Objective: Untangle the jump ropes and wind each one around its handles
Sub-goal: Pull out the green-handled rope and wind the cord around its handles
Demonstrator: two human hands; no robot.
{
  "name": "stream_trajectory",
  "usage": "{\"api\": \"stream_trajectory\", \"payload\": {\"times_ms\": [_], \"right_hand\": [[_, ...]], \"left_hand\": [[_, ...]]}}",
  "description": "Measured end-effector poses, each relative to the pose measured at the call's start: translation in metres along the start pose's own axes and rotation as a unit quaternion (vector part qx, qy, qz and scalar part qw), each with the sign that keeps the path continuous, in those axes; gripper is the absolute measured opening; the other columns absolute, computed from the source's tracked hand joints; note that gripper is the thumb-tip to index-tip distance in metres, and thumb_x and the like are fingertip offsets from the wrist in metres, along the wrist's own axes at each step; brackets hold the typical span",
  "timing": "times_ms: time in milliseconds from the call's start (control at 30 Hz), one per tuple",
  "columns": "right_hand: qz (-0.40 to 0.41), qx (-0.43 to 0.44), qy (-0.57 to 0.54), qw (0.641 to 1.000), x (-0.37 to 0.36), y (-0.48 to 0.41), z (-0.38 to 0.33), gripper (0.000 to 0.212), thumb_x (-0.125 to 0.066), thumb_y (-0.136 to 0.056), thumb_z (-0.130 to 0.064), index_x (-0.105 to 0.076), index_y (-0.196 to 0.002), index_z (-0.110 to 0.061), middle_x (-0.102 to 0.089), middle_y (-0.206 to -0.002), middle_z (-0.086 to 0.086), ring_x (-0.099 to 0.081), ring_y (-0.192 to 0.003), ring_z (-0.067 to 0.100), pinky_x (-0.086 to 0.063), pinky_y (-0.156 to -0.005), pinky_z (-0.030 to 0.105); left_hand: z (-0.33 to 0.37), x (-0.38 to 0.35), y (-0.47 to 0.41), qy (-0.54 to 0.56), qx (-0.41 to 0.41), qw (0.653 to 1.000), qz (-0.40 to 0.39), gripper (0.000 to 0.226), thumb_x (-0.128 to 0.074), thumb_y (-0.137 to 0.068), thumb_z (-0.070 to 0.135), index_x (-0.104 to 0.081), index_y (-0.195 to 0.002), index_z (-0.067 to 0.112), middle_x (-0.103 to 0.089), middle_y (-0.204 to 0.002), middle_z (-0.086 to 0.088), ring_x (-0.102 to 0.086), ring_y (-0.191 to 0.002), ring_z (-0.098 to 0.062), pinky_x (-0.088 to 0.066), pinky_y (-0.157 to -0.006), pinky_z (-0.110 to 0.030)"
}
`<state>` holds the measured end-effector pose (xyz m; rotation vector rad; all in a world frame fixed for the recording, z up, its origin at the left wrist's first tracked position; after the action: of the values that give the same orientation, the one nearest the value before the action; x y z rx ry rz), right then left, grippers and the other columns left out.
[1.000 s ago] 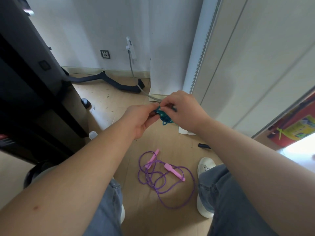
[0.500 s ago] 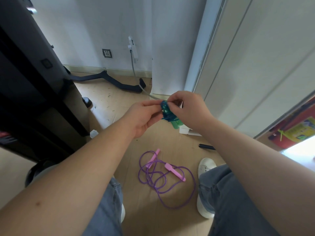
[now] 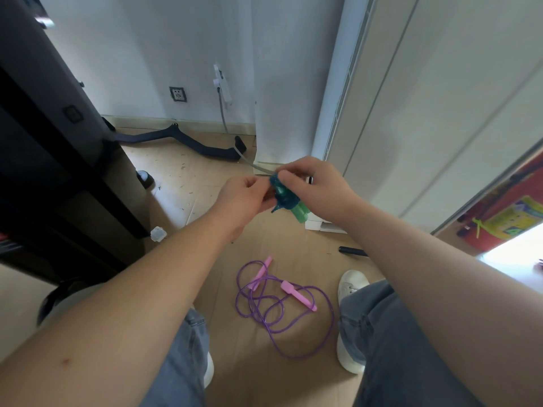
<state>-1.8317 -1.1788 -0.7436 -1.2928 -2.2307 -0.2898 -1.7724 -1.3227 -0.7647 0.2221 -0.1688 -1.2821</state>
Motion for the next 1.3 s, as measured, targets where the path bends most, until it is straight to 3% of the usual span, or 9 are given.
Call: {"api": "stream_trajectory", "payload": {"times_ms": [100, 233, 400, 567, 733, 833, 933, 1067, 1300], "right_hand": [[-0.062, 0.008, 0.005, 0.998, -0.013, 0.003, -0.001, 0.042, -0.060, -0.094, -0.049, -0.062, -0.131, -0.030, -0.065, -0.121, -0.013, -0.060, -0.111, 0.004, -0.049, -0.099, 0.028], [-0.054, 0.018, -0.022, 0.998, -0.010, 0.001, -0.004, 0.024, -0.069, -0.090, -0.039, -0.071, -0.111, -0.028, -0.072, -0.102, -0.011, -0.068, -0.097, 0.008, -0.057, -0.090, 0.036], [-0.072, -0.013, -0.046, 0.996, -0.010, -0.002, -0.005, 0.013, -0.076, -0.084, -0.024, -0.064, -0.090, -0.025, -0.069, -0.091, 0.003, -0.071, -0.085, 0.022, -0.062, -0.078, 0.041], [-0.133, -0.028, -0.022, 0.990, -0.029, -0.001, -0.008, 0.015, -0.070, -0.085, -0.018, -0.057, -0.091, -0.024, -0.066, -0.094, 0.004, -0.068, -0.085, 0.020, -0.061, -0.076, 0.033], [-0.133, -0.058, -0.029, 0.989, -0.024, 0.000, -0.003, 0.016, -0.062, -0.083, -0.007, -0.056, -0.096, -0.013, -0.065, -0.101, 0.016, -0.071, -0.086, 0.031, -0.062, -0.076, 0.049], [-0.128, -0.062, -0.043, 0.989, -0.020, 0.001, -0.002, 0.018, -0.062, -0.083, -0.007, -0.060, -0.096, -0.019, -0.066, -0.104, 0.015, -0.072, -0.086, 0.032, -0.062, -0.077, 0.049], [-0.147, -0.085, -0.069, 0.983, -0.020, 0.005, -0.001, 0.020, -0.064, -0.087, -0.006, -0.060, -0.104, -0.016, -0.069, -0.104, 0.016, -0.072, -0.076, 0.025, -0.063, -0.073, 0.040], [-0.194, -0.091, -0.091, 0.973, -0.028, 0.014, -0.006, 0.029, -0.075, -0.086, -0.013, -0.057, -0.110, -0.012, -0.066, -0.107, 0.015, -0.074, -0.076, 0.034, -0.063, -0.071, 0.052], [-0.203, -0.040, -0.074, 0.975, -0.025, 0.022, -0.019, 0.029, -0.082, -0.083, -0.017, -0.060, -0.102, -0.014, -0.067, -0.084, 0.010, -0.067, -0.060, 0.023, -0.060, -0.059, 0.039]], "left_hand": [[0.000, -0.004, 0.001, -0.006, 0.007, 1.000, -0.008, 0.026, -0.046, -0.104, 0.015, -0.069, -0.110, 0.005, -0.075, -0.106, -0.010, -0.074, -0.093, -0.013, -0.058, -0.077, -0.020], [0.002, -0.002, 0.002, 0.012, 0.010, 0.999, -0.039, 0.025, -0.043, -0.105, 0.015, -0.068, -0.105, 0.011, -0.075, -0.105, -0.008, -0.074, -0.093, -0.013, -0.058, -0.077, -0.020], [0.001, 0.003, -0.004, -0.004, 0.029, 1.000, 0.011, 0.030, -0.039, -0.102, 0.012, -0.066, -0.104, -0.002, -0.072, -0.099, -0.015, -0.072, -0.084, -0.020, -0.061, -0.077, -0.029], [-0.003, 0.004, -0.005, -0.021, 0.036, 0.997, 0.070, 0.029, -0.040, -0.099, 0.011, -0.064, -0.085, 0.006, -0.064, -0.078, -0.007, -0.063, -0.069, -0.017, -0.054, -0.056, -0.023], [-0.004, 0.004, -0.006, -0.039, 0.048, 0.997, -0.052, 0.020, -0.047, -0.101, 0.011, -0.064, -0.108, 0.004, -0.063, -0.086, -0.006, -0.057, -0.073, -0.012, -0.051, -0.070, -0.026], [-0.003, 0.010, -0.007, -0.049, 0.067, 0.992, -0.094, 0.007, -0.057, -0.097, 0.008, -0.063, -0.099, 0.010, -0.060, -0.078, -0.002, -0.056, -0.069, -0.010, -0.052, -0.069, -0.025], [-0.005, 0.012, -0.006, -0.075, 0.065, 0.994, -0.037, 0.010, -0.056, -0.096, 0.006, -0.058, -0.089, 0.013, -0.060, -0.078, -0.005, -0.059, -0.069, -0.013, -0.056, -0.067, -0.025], [-0.006, 0.019, -0.007, -0.121, 0.016, 0.990, 0.069, 0.014, -0.059, -0.089, 0.002, -0.058, -0.085, 0.015, -0.063, -0.083, -0.005, -0.062, -0.071, -0.017, -0.054, -0.062, -0.025], [-0.008, 0.039, -0.016, -0.039, 0.060, 0.983, 0.170, 0.017, -0.061, -0.086, 0.000, -0.067, -0.097, 0.013, -0.066, -0.079, -0.005, -0.060, -0.060, -0.009, -0.053, -0.054, -0.019]]}}
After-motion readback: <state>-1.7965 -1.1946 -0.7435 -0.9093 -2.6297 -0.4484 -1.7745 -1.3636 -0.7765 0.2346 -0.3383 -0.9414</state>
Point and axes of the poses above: each hand's wrist, its own y-axis away from the middle knuckle, its own x-axis out of the back of the hand, z = x × y, the point moved 3 cm from there along -y, towards the middle knuckle
